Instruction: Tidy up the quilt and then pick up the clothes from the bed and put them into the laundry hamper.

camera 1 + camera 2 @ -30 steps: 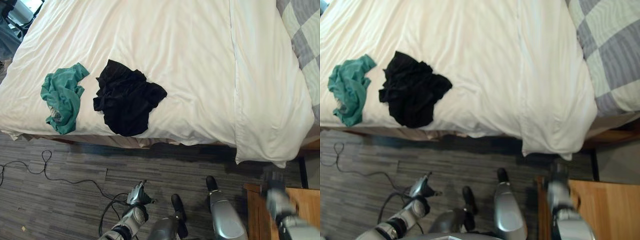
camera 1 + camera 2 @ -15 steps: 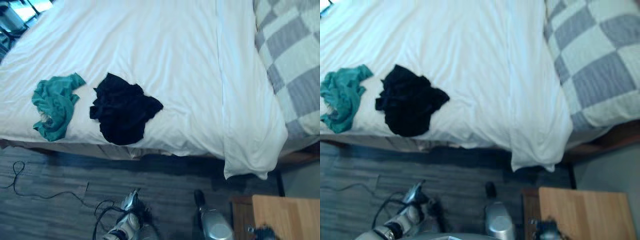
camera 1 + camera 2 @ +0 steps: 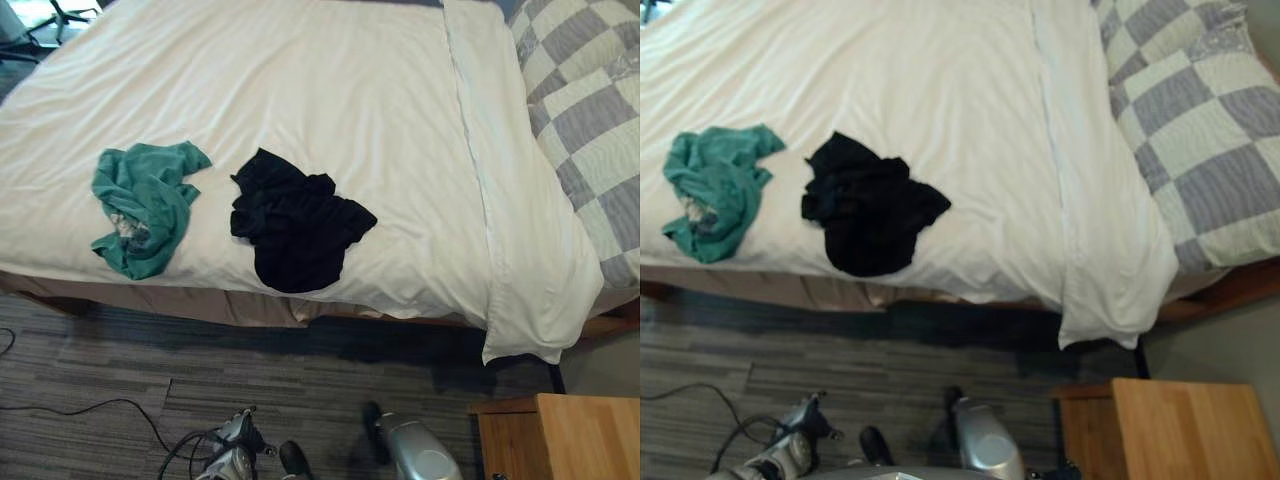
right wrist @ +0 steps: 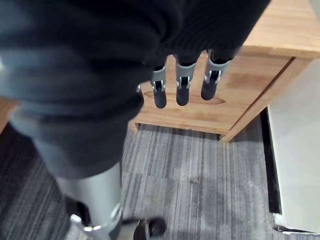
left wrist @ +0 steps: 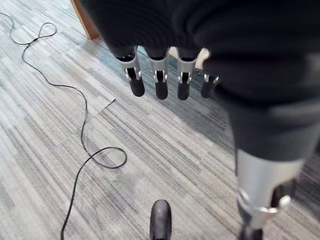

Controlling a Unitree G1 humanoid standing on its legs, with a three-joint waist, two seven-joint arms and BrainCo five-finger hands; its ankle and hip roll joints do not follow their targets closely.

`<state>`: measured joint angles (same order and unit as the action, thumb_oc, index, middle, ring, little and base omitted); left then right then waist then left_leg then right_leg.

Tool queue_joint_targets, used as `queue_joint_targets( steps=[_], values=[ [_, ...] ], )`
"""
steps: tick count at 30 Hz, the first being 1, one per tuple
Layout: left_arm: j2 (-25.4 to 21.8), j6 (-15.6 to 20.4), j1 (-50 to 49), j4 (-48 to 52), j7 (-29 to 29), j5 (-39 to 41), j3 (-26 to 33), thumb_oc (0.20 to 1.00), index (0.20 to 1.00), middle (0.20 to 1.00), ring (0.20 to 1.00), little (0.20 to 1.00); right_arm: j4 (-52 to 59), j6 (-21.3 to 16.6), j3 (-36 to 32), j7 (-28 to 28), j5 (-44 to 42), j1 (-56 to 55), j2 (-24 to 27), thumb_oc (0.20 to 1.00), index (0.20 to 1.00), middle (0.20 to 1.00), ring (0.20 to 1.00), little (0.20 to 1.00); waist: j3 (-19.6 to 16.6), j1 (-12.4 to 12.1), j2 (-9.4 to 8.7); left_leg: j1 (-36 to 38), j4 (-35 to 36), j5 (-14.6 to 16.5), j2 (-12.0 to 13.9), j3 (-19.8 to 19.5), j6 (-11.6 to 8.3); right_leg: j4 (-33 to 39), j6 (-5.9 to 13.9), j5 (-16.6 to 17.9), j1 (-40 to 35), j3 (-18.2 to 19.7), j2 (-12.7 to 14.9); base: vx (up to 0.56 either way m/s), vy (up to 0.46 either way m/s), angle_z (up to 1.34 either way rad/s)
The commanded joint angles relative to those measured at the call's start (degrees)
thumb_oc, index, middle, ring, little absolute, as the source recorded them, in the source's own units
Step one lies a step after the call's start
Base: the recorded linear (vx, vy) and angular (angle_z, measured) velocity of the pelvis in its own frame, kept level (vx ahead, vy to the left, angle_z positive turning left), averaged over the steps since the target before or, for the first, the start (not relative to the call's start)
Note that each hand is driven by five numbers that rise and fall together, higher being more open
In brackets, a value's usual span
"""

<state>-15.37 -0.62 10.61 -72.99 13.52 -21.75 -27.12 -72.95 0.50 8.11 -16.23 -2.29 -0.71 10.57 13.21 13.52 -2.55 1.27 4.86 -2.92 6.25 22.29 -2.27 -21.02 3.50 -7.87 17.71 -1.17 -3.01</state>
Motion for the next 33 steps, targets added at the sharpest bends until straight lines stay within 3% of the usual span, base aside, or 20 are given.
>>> queue_joint_targets(
  steps=[1,2,4,5,6,9,12,13,14,15,16,17,20,21,22,23,24,27,30,33],
  values=[
    [0.5,0.7,1.5,2.6,1.1,-2.1,0.4,1.000,1.000,1.000,1.000,1.000,0.2,-0.2,1.9,-0.9,1.6,3.8,4.4,1.000,1.000,1.000,1.000,1.000,3.0,1.4,1.19,2.0,-24.7,13.0,-2.7,-0.9,-3.32,13.3,0.15,3.2,-8.0,0.2,0.9,0.23,0.027,0.74],
    [0.5,0.7,1.5,2.6,1.1,-2.1,0.4,1.000,1.000,1.000,1.000,1.000,0.2,-0.2,1.9,-0.9,1.7,3.8,4.4,1.000,1.000,1.000,1.000,1.000,3.0,1.4,1.29,1.7,-25.1,13.2,-2.5,-1.0,-3.38,13.3,0.09,3.2,-8.0,0.2,0.8,0.33,0.012,0.66],
    [0.8,1.4,2.0,4.5,2.3,0.4,0.7,1.000,1.000,1.000,1.000,1.000,-0.5,0.4,2.7,-1.7,3.1,4.2,5.1,1.000,1.000,1.000,1.000,1.000,5.1,-1.0,0.12,-6.2,-42.5,6.5,1.6,-1.4,-8.09,15.8,-2.25,2.8,-12.1,1.0,2.4,0.15,-0.024,-0.03],
    [0.8,1.4,2.1,4.5,2.3,0.4,0.7,1.000,1.000,1.000,1.000,1.000,-0.6,0.4,2.7,-1.7,3.1,4.2,5.1,1.000,1.000,1.000,1.000,1.000,5.1,-1.0,0.28,-6.4,-42.9,6.7,1.8,-1.5,-8.15,15.8,-2.31,2.8,-12.1,0.9,2.2,0.17,0.058,-0.27],
    [0.8,2.4,3.0,6.9,4.2,3.0,0.6,1.000,1.000,1.000,1.000,1.000,-0.1,0.2,2.3,-2.7,2.6,5.0,6.0,1.000,1.000,1.000,1.000,1.000,6.8,-2.5,-1.00,-13.1,-53.0,5.9,4.1,-2.0,-8.59,18.3,-2.83,2.9,-14.7,1.7,4.6,0.17,0.172,-0.26],
    [1.2,2.6,4.1,7.6,4.9,2.9,0.0,1.000,1.000,1.000,1.000,1.000,0.3,0.3,2.1,-3.4,2.5,6.0,6.0,1.000,1.000,1.000,1.000,1.000,6.6,-2.4,-0.51,-14.2,-49.6,6.5,6.5,-1.1,-7.73,19.8,-1.90,2.7,-15.4,2.8,6.2,0.18,0.308,-0.39],
    [1.3,3.0,5.2,7.6,4.8,2.2,-0.7,1.000,1.000,1.000,1.000,1.000,0.8,0.3,1.7,-3.5,2.7,6.9,6.2,1.000,1.000,1.000,1.000,1.000,3.8,-1.4,1.93,-7.5,-19.8,6.3,8.5,-1.9,-5.91,20.4,2.61,2.3,-14.4,5.7,10.1,0.32,0.758,-0.68],
    [1.5,3.4,5.8,6.9,5.1,1.6,-1.4,1.000,1.000,1.000,1.000,1.000,1.2,0.4,2.2,-3.7,4.1,6.8,6.2,1.000,1.000,1.000,1.000,1.000,2.4,-1.5,2.61,-5.6,-9.4,1.3,12.0,-5.5,-7.48,21.2,4.54,2.4,-14.0,8.2,12.9,0.28,0.679,-0.86],
    [1.6,3.4,5.8,6.9,5.1,1.6,-1.4,1.000,1.000,1.000,1.000,1.000,1.2,0.4,2.2,-3.7,4.1,6.8,6.2,1.000,1.000,1.000,1.000,1.000,2.4,-1.5,2.59,-5.4,-9.2,1.1,11.9,-5.5,-7.48,21.2,4.55,2.4,-14.1,8.2,12.9,0.41,0.967,-0.72],
    [1.5,3.8,6.4,6.2,5.4,1.1,-2.5,1.000,1.000,1.000,1.000,1.000,1.2,0.1,2.9,-3.9,5.5,6.6,5.9,1.000,1.000,1.000,1.000,1.000,1.1,-2.6,2.35,-6.2,-6.9,-1.4,15.1,-11.8,-8.46,22.1,5.87,2.4,-14.5,10.3,15.7,0.32,0.726,-0.28],
    [1.6,4.1,6.7,6.4,5.4,1.2,-3.1,1.000,1.000,1.000,1.000,1.000,1.6,-0.1,3.2,-4.0,6.0,6.6,6.2,1.000,1.000,1.000,1.000,1.000,0.7,-3.1,2.33,-6.5,-7.5,-2.2,15.5,-15.5,-9.00,22.4,6.68,2.8,-14.7,11.6,16.9,0.43,0.983,-0.10],
    [1.9,4.2,6.9,6.2,5.3,0.8,-3.6,1.000,1.000,1.000,1.000,1.000,1.6,0.0,3.6,-3.8,6.5,6.9,5.8,1.000,1.000,1.000,1.000,1.000,0.0,-3.5,2.55,-6.7,-8.6,0.7,14.6,-18.6,-8.67,23.1,7.58,3.0,-14.9,12.2,18.2,0.30,0.734,-0.09],
    [2.3,4.4,8.8,7.4,5.7,0.8,-5.0,1.000,1.000,1.000,1.000,1.000,2.2,0.8,3.6,-4.0,8.4,8.3,4.5,1.000,1.000,1.000,1.000,1.000,-0.1,-3.6,1.16,-6.5,-11.0,7.3,10.6,-18.1,-9.38,25.3,11.14,10.0,-14.0,12.2,24.0,0.19,0.665,-0.60],
    [1.6,4.2,8.9,7.4,6.1,1.2,-4.4,1.000,1.000,1.000,1.000,1.000,2.8,1.0,4.4,-4.2,8.4,9.6,3.5,1.000,1.000,1.000,1.000,1.000,0.5,-4.4,0.19,-6.3,-12.0,8.8,9.8,-17.3,-8.91,25.4,11.07,14.9,-11.4,11.0,25.0,0.03,0.549,-0.48],
    [0.6,4.2,8.9,7.4,6.5,1.7,-3.4,1.000,1.000,1.000,1.000,1.000,3.5,0.8,5.6,-4.1,8.5,10.7,2.7,1.000,1.000,1.000,1.000,1.000,0.8,-5.8,-0.41,-6.1,-12.4,9.4,9.4,-15.0,-8.42,25.5,10.19,18.1,-8.2,6.3,25.7,-0.06,0.507,-0.61],
    [-0.4,4.2,8.4,7.3,6.3,1.8,-2.5,1.000,1.000,1.000,1.000,1.000,4.5,0.4,7.2,-3.9,9.0,11.6,2.1,1.000,1.000,1.000,1.000,1.000,1.2,-7.6,-0.08,-5.1,-12.1,9.6,9.0,-12.0,-7.70,24.4,9.47,17.2,-7.1,-1.4,25.3,-0.10,0.504,-1.27],
    [-1.1,4.1,7.4,7.0,5.9,1.4,-2.3,1.000,1.000,1.000,1.000,1.000,5.4,0.0,9.0,-3.6,10.0,12.3,1.6,1.000,1.000,1.000,1.000,1.000,1.4,-8.1,-0.02,-4.6,-10.9,8.6,7.6,-10.5,-6.88,21.2,8.60,14.4,-7.1,-3.9,23.2,-0.09,0.483,-1.40],
    [-1.9,3.1,5.2,6.2,4.7,0.4,-1.3,1.000,1.000,1.000,1.000,1.000,8.4,-0.6,12.1,-2.5,12.2,12.9,1.5,1.000,1.000,1.000,1.000,1.000,2.2,-8.5,0.59,-2.0,-7.1,7.0,3.9,-9.0,-4.58,12.3,7.80,7.2,-8.1,0.8,12.9,-0.08,0.486,-0.47],
    [-2.1,2.4,3.4,5.2,4.0,-0.5,-0.4,1.000,1.000,1.000,1.000,1.000,10.5,-1.7,13.6,-1.8,12.6,12.9,1.9,1.000,1.000,1.000,1.000,1.000,1.9,-8.0,1.30,-1.3,-5.5,6.8,0.4,-10.4,-2.25,3.2,4.57,0.8,-10.5,5.1,3.2,-0.08,0.319,0.38],
    [-0.8,2.9,2.5,5.1,4.4,-0.4,0.8,1.000,1.000,1.000,1.000,1.000,9.6,-1.3,14.3,-1.7,13.0,13.3,1.8,1.000,1.000,1.000,1.000,1.000,1.6,-9.5,0.68,-1.8,-6.9,7.9,-3.0,-11.3,-1.35,8.7,2.03,-1.0,-14.2,3.7,3.6,-0.03,0.130,0.55]
  ],
)
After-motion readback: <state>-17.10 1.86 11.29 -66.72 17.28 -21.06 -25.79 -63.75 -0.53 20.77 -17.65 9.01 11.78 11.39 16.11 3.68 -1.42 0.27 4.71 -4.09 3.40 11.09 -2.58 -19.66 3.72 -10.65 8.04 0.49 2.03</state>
